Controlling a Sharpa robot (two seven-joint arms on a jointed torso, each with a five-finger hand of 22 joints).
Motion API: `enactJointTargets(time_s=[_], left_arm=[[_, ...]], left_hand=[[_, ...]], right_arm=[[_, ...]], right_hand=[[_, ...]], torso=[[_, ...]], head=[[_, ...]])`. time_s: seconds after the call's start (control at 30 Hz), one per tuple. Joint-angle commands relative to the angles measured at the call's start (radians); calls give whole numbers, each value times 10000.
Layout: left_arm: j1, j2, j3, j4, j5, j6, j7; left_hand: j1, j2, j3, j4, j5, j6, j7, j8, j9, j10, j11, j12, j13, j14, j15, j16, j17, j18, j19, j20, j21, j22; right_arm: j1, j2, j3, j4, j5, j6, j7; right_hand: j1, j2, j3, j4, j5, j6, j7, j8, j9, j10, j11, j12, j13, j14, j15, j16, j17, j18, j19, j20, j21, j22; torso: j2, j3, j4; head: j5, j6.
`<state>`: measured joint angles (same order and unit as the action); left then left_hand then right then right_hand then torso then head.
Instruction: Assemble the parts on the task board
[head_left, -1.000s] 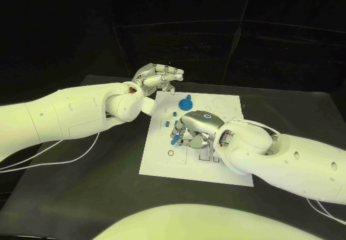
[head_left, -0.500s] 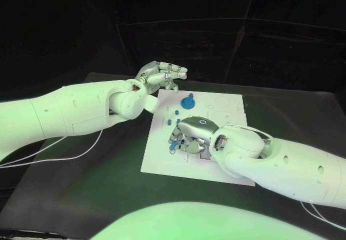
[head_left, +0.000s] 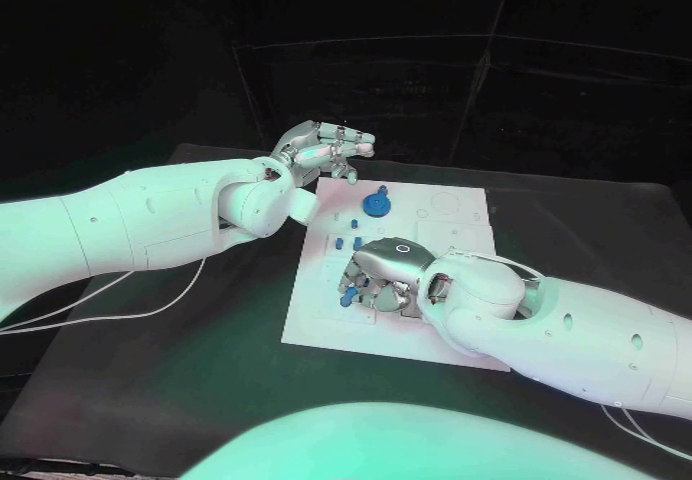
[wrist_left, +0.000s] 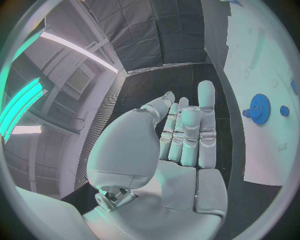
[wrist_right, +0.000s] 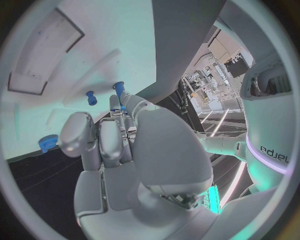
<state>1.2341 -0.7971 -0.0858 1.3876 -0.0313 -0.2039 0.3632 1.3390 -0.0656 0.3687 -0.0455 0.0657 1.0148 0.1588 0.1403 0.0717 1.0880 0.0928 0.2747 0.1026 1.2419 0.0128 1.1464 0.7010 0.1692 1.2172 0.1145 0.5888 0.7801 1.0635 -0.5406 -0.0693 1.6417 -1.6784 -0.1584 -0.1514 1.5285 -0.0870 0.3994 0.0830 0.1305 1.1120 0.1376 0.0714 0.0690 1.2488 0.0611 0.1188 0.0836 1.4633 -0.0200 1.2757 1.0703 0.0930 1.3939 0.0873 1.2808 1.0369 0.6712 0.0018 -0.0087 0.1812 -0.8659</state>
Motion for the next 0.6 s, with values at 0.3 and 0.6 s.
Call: enactJointTargets(time_s=[0.3,0.6], left_arm=[[17,24,9,-36,29,112,30],[17,41,8,-49,29,124,19]], left_hand=[[-91,46,-21,22,-34,12,13,50,-16,-88,12,48,12,-82,10,-16,-16,134,-71,-7,-57,-17],[-91,46,-21,22,-34,12,13,50,-16,-88,12,48,12,-82,10,-16,-16,134,-71,-7,-57,-17]], right_arm=[[1,34,-3,30,-434,358,-200],[-1,188,-192,-50,-514,443,-563]], right_hand=[[-129,-2,64,-18,53,-6,77,46,14,44,56,-69,8,244,15,29,-5,68,-51,-16,20,4],[-687,-228,37,131,14,-487,237,-116,-53,-310,211,-365,-43,209,137,-28,-110,77,-129,71,-56,-108]], torso=[[1,2,0],[0,1,9]], head=[[-10,-15],[-18,-26]])
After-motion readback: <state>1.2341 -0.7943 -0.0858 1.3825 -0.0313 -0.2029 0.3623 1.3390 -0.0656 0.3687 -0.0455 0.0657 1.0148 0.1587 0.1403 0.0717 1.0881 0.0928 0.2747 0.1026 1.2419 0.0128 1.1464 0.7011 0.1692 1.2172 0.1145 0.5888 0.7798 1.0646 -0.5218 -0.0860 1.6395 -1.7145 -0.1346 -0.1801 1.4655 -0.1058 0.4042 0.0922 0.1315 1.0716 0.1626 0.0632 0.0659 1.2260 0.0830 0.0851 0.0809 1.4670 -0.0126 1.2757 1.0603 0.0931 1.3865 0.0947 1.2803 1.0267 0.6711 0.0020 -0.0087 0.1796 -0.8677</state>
